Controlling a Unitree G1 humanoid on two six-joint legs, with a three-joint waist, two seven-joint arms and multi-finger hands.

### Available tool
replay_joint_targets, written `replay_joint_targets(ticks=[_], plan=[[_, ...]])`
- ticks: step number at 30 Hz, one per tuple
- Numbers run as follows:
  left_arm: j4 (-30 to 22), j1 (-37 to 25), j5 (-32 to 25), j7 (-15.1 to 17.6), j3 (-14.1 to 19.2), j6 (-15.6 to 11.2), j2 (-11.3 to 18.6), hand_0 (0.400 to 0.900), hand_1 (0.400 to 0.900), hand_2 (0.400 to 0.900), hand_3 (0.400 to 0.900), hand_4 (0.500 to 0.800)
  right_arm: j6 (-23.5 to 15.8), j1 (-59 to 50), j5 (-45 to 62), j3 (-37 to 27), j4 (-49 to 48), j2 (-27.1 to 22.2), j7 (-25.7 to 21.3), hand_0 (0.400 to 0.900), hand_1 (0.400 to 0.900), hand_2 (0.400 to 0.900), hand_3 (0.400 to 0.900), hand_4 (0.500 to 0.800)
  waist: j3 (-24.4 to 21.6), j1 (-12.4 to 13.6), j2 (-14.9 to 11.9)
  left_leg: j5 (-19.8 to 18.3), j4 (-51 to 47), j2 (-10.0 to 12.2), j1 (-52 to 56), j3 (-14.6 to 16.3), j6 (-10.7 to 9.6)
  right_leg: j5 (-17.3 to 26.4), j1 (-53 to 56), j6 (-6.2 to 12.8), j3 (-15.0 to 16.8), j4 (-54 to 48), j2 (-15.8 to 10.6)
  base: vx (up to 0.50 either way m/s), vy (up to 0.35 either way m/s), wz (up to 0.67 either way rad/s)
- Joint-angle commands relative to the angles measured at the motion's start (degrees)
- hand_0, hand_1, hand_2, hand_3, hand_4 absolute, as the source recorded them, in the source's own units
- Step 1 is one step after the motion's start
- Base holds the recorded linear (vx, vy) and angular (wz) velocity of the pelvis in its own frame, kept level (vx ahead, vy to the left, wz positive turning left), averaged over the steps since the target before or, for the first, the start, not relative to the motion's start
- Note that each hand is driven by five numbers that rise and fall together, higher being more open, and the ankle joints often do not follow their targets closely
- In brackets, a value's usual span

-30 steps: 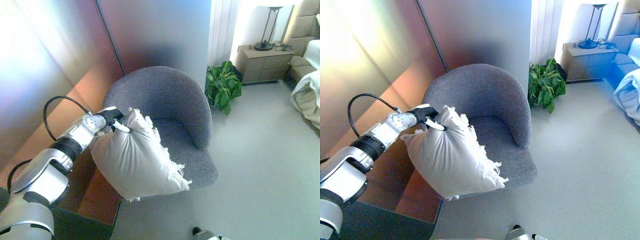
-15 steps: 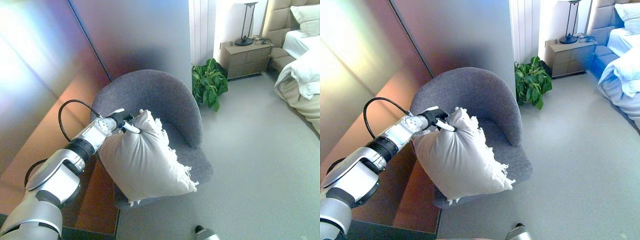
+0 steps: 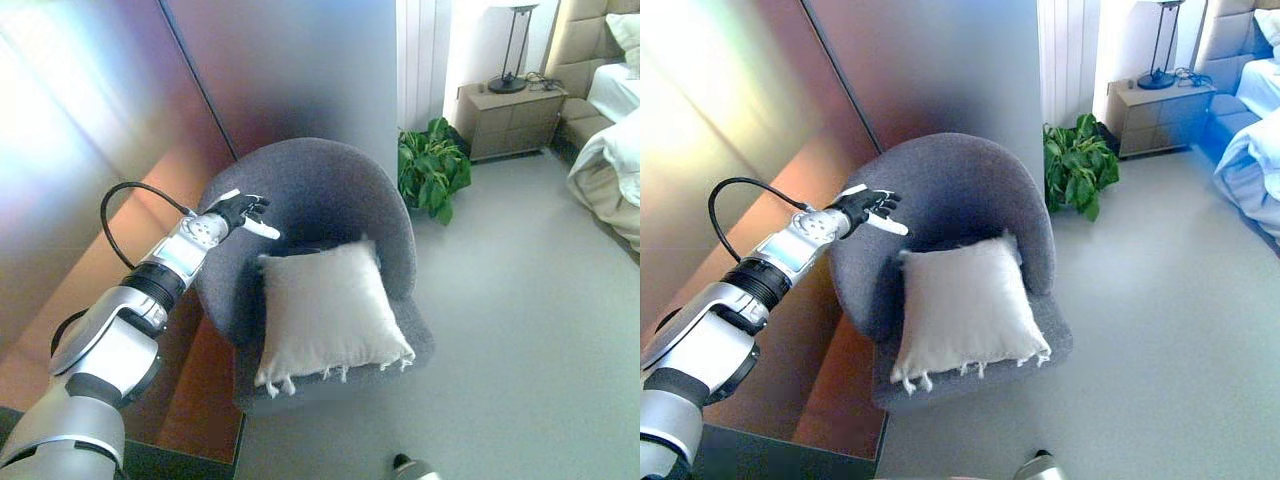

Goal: Pick up the pillow and put it on the sofa.

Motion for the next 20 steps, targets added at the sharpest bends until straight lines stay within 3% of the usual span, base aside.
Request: replay_joint_targets(ticks=[1, 6, 11, 16, 20], plan=[[2.6, -8.2, -1.2, 3.2, 5.9, -4.0, 6.8, 0.900, 0.900, 0.900, 0.900, 0.800, -0.8, 0.2, -0.8, 2.1, 2.8, 0.3, -0.3, 0.900, 0.900, 0.900, 0.900, 0.800, -3.7, 3.1, -2.0, -5.9, 2.7, -2.6, 2.4, 0.4, -1.3, -3.1, -0.1, 4.57, -2.7, 1.4, 1.1, -0.04, 0.017, 0.09], [1.3, -4.7, -3.8, 0.8, 8.3, -6.5, 7.6, 0.900, 0.900, 0.900, 0.900, 0.800, -1.7, -0.1, -2.7, 3.0, 2.1, 0.7, 0.1, 0.900, 0.900, 0.900, 0.900, 0.800, -3.7, 4.8, -3.2, -5.7, 2.4, -2.4, 2.2, -1.0, -1.2, -3.5, 0.2, 4.15, -3.5, 1.8, 1.2, -0.04, 0.017, 0.10], [0.2, 5.6, -4.8, -1.7, 12.7, -11.0, 6.5, 0.900, 0.900, 0.900, 0.900, 0.800, -2.4, -0.7, -4.1, 4.0, 1.1, 1.2, 0.3, 0.900, 0.900, 0.900, 0.900, 0.800, -3.5, 7.1, -4.6, -5.9, 2.7, -2.6, 1.8, -2.6, -1.0, -4.0, 0.6, 3.66, -4.5, 2.0, 1.1, -0.05, 0.033, 0.11], [-2.5, 17.8, -6.1, -4.0, 15.5, -16.3, 2.6, 0.900, 0.900, 0.900, 0.900, 0.800, -2.9, -1.4, -5.2, 4.6, 0.3, 1.8, 0.3, 0.900, 0.900, 0.900, 0.900, 0.800, -2.9, 9.7, -5.8, -6.1, 3.0, -2.9, 1.3, -4.3, -0.6, -4.3, 1.1, 3.24, -5.7, 2.0, 0.8, -0.05, 0.035, 0.15], [-5.3, 27.2, -6.1, -3.2, 15.9, -17.7, -2.4, 0.900, 0.900, 0.900, 0.900, 0.800, -2.7, -1.9, -5.3, 5.3, -0.9, 2.2, 0.3, 0.900, 0.900, 0.900, 0.900, 0.800, -2.2, 11.9, -6.8, -6.1, 3.1, -3.2, 1.0, -6.1, -0.2, -4.7, 1.4, 2.84, -6.6, 2.3, 0.7, -0.04, 0.022, 0.17]])
